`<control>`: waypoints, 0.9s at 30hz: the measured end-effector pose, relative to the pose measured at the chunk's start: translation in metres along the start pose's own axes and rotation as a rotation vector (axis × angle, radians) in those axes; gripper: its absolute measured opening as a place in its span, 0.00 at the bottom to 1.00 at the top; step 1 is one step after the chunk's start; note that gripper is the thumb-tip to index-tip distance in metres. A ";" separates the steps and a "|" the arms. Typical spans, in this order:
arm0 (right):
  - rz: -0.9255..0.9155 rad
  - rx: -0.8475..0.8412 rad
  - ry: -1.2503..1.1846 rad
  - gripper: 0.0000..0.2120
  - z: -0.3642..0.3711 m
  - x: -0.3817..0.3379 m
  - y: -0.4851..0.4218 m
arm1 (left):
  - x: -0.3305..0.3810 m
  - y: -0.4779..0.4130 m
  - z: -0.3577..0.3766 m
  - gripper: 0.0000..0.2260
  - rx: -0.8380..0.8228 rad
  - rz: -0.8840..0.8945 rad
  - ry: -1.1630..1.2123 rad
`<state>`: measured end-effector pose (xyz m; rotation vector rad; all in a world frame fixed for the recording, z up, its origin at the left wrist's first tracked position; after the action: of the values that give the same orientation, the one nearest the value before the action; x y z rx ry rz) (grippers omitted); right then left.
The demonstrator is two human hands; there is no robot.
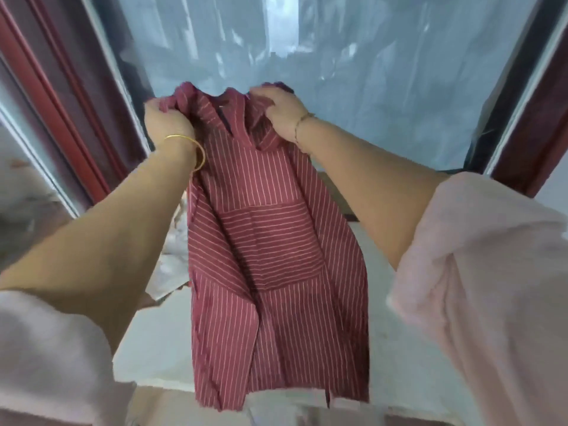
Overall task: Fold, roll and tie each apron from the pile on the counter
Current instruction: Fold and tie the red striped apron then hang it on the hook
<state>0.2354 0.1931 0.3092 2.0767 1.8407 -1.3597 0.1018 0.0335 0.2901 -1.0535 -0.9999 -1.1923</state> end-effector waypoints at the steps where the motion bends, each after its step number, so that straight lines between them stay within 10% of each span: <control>1: -0.039 0.011 0.029 0.24 -0.006 0.001 -0.019 | 0.008 0.002 0.009 0.16 -0.044 0.061 0.028; 8: -0.204 0.216 0.124 0.28 -0.079 0.027 -0.116 | 0.069 0.017 0.103 0.30 -0.247 0.429 0.058; 12: -0.125 0.207 0.140 0.27 -0.085 0.104 -0.093 | 0.029 0.047 0.142 0.23 -0.191 0.689 -0.432; 14: -0.033 0.104 0.166 0.25 -0.078 0.156 -0.064 | -0.029 0.073 0.173 0.21 -0.417 0.728 -0.673; 20: 0.528 -0.523 0.617 0.17 -0.083 0.315 0.078 | -0.250 0.237 0.222 0.13 -1.323 0.052 -1.017; 24: 0.947 -0.705 0.833 0.12 -0.119 0.428 0.183 | -0.319 0.366 0.230 0.28 -1.885 -0.176 -0.936; 27: 0.989 -0.713 0.943 0.21 -0.109 0.489 0.227 | -0.352 0.353 0.233 0.25 -1.740 -0.353 -1.039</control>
<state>0.4364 0.5685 -0.0387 2.6239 0.7911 0.4928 0.4050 0.3599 -0.0332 -3.1787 -0.6695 -1.8096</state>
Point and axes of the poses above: each hand's wrist, its own y-axis away from the middle knuckle, its own z-axis out of the palm, x = y × z, the point moved 6 cm from there along -y, towards the middle knuckle, and after that the axes turned 10 degrees about -z, right-handed, at the moved point
